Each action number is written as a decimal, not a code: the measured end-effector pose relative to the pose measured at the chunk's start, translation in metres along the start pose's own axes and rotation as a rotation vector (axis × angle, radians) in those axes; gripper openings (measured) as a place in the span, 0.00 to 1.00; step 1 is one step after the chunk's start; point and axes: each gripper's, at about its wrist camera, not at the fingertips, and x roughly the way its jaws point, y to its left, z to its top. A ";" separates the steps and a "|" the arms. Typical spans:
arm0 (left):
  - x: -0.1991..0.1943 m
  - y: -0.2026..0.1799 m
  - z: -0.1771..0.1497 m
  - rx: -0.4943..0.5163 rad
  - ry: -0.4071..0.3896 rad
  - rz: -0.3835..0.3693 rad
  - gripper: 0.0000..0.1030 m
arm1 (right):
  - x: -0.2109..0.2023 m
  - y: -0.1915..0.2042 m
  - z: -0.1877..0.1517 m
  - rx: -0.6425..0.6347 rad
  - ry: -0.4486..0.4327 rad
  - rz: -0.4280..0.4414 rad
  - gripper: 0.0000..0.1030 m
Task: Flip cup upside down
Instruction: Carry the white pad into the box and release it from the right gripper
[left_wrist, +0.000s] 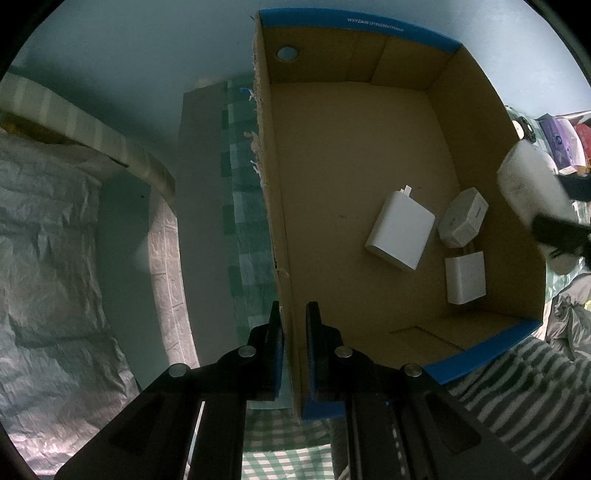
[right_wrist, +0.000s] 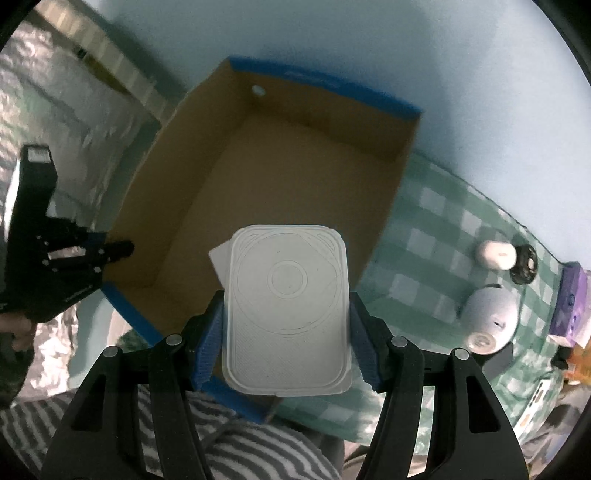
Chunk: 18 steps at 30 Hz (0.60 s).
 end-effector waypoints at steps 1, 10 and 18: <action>0.000 0.000 0.000 -0.001 0.000 -0.002 0.09 | 0.004 0.002 0.001 -0.008 0.008 -0.002 0.61; -0.001 0.000 -0.002 0.005 -0.003 -0.003 0.09 | 0.043 0.017 0.001 -0.051 0.079 -0.049 0.61; -0.002 0.000 -0.002 0.003 -0.004 -0.005 0.09 | 0.060 0.012 -0.002 -0.038 0.103 -0.064 0.61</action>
